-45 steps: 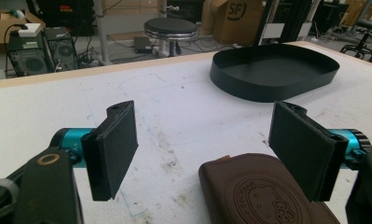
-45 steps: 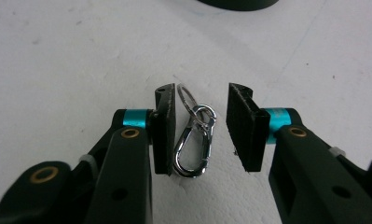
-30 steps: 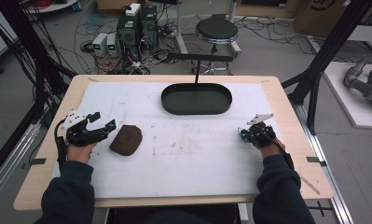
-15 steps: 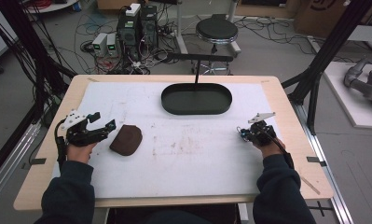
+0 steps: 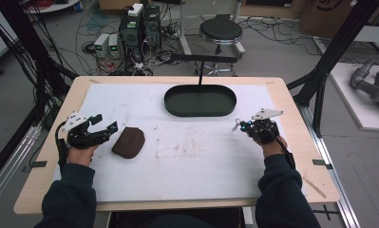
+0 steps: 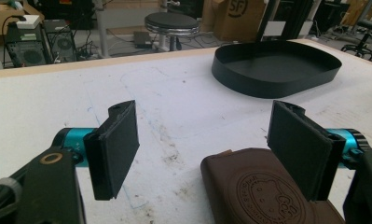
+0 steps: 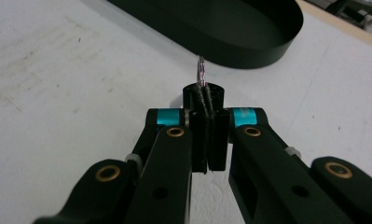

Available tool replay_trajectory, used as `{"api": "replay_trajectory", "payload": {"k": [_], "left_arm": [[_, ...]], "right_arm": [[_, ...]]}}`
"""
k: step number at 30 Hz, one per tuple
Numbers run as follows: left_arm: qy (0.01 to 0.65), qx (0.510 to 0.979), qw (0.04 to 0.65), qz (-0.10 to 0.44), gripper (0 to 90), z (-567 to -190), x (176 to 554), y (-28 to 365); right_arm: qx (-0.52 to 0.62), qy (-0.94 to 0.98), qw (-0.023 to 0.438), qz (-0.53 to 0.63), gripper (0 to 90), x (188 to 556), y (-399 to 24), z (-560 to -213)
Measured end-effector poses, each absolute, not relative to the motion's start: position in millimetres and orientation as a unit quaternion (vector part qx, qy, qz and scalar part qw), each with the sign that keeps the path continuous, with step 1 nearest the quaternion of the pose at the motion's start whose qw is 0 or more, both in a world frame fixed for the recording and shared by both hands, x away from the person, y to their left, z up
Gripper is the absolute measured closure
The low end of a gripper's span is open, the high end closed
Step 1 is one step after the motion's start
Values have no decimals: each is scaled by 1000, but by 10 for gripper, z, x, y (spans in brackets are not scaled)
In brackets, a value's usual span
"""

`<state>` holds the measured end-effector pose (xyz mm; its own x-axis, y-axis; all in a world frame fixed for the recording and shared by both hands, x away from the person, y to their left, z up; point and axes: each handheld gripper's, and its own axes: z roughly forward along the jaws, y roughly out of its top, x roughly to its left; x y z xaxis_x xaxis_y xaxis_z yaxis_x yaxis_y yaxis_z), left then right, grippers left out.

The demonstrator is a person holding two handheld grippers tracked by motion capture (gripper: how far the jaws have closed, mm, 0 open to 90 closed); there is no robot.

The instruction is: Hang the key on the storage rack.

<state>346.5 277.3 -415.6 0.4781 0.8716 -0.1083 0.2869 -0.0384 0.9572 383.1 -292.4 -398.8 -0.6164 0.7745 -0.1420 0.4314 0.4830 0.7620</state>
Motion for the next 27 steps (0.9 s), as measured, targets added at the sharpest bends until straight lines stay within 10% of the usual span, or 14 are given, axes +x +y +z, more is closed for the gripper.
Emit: {"api": "replay_trajectory", "payload": {"k": [27], "left_arm": [[435, 666, 541, 272, 250, -4152, 3460, 2782]], "right_arm": [[356, 781, 282, 428, 900, 4976, -2623, -3119]]}}
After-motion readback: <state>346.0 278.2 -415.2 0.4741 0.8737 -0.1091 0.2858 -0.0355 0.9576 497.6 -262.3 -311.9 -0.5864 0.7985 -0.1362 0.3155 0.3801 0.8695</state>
